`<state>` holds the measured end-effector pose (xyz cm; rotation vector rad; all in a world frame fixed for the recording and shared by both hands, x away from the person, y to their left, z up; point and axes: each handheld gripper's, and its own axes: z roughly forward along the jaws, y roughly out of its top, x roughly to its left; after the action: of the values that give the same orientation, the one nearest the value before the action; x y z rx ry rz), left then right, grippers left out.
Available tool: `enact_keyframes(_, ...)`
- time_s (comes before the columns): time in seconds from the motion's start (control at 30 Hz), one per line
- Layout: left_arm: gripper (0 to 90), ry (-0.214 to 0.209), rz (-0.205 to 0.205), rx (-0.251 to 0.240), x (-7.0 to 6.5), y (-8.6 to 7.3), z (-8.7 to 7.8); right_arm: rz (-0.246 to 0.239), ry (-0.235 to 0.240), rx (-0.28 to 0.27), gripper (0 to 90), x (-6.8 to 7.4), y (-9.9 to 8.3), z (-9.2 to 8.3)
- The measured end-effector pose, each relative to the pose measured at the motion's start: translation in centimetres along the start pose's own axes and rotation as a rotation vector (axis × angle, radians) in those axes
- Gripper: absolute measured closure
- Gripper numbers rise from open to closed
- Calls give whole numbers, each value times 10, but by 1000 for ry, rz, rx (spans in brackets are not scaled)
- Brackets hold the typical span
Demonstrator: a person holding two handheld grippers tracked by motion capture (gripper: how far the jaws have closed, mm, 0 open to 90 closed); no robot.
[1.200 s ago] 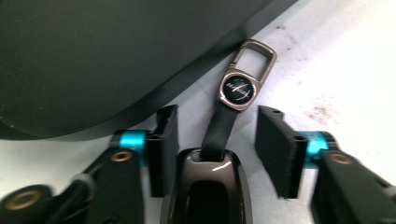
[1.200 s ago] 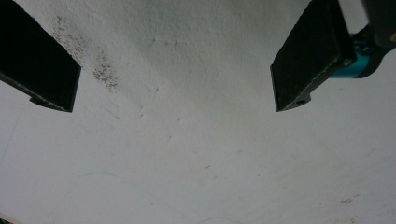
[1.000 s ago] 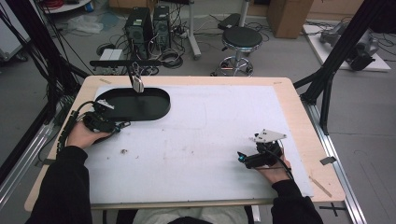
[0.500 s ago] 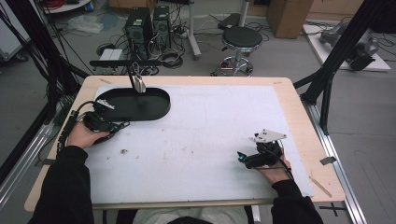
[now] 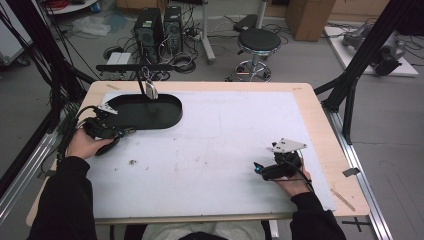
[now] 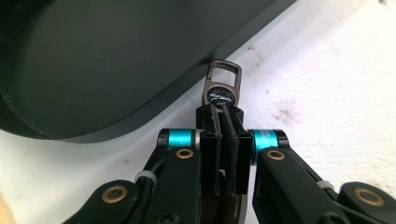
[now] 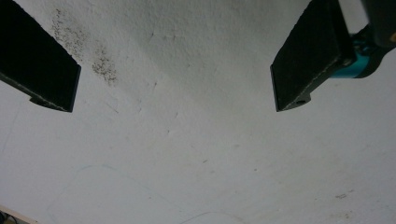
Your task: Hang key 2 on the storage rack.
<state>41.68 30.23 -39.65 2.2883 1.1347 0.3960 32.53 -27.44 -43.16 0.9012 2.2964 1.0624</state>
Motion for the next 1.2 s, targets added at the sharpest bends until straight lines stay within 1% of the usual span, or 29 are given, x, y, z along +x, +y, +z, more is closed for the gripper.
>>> enact_keyframes(0.1, 855, -3, -2, -22, 0, 1, -7, 0, -4, -4, 7, 0, 0, -1)
enact_keyframes(0.17, 855, -8, -7, -27, 0, 2, -11, 3, -5, -1, 7, 0, 0, -1)
enact_keyframes(0.27, 856, -12, -2, -47, -2, 6, -17, 2, -6, -1, 7, 0, 0, -1)
enact_keyframes(0.37, 855, -8, 10, -56, -5, 11, -24, 1, -5, -8, 7, 0, 0, -1)
enact_keyframes(0.5, 855, 12, 32, -57, -6, 20, -32, 1, -5, -7, 7, 0, 0, -1)
enact_keyframes(0.63, 855, 28, 38, -68, -7, 28, -39, 2, -4, -7, 7, 0, 0, -1)
enact_keyframes(0.8, 855, 40, 36, -138, -7, 32, -48, -2, -6, -3, 7, 0, 0, -1)
enact_keyframes(0.87, 856, 48, 36, -152, -7, 32, -50, -7, -7, -2, 7, 0, 0, -1)
enact_keyframes(0.97, 856, 44, 22, -173, -4, 31, -53, -6, -7, -2, 7, 0, 0, -1)
enact_keyframes(1.03, 855, 43, 20, -162, -2, 33, -55, -9, -9, -4, 7, 0, 0, -1)
enact_keyframes(1.1, 855, 53, 27, -145, -1, 36, -57, -7, -7, 0, 7, 0, 0, 0)
enact_keyframes(1.2, 856, 65, 30, -154, -1, 42, -61, -9, -7, -1, 7, 1, 0, 0)
